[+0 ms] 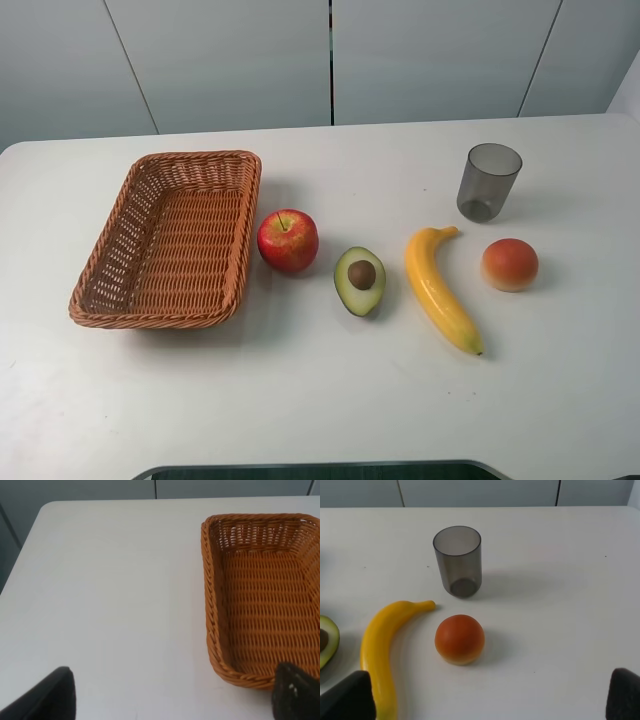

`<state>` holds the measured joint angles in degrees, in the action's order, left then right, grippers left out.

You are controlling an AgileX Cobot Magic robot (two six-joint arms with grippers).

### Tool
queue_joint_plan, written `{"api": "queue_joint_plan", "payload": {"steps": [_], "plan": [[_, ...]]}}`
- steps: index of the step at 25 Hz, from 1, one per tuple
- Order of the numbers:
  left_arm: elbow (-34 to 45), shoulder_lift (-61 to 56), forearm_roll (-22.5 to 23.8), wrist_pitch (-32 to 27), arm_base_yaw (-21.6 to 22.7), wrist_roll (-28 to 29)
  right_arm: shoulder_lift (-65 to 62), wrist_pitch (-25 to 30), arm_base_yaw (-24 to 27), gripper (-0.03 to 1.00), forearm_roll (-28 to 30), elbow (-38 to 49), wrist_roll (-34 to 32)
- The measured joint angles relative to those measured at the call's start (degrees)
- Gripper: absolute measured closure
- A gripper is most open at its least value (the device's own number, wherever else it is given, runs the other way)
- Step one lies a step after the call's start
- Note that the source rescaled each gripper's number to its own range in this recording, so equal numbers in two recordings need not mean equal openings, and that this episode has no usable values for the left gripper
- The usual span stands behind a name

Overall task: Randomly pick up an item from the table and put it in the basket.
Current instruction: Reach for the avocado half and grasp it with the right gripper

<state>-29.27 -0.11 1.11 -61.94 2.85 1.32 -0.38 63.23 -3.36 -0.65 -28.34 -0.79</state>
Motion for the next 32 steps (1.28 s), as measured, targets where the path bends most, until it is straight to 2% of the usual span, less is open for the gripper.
{"api": "queue_joint_plan", "payload": {"steps": [29,32], "plan": [[0.0,0.0,0.0,0.0,0.0,0.0,0.0,0.0,0.0,-0.03,0.0,-0.1,0.0],[0.0,0.0,0.0,0.0,0.0,0.0,2.3,2.3,0.0,-0.03,0.0,-2.4,0.0]]}}
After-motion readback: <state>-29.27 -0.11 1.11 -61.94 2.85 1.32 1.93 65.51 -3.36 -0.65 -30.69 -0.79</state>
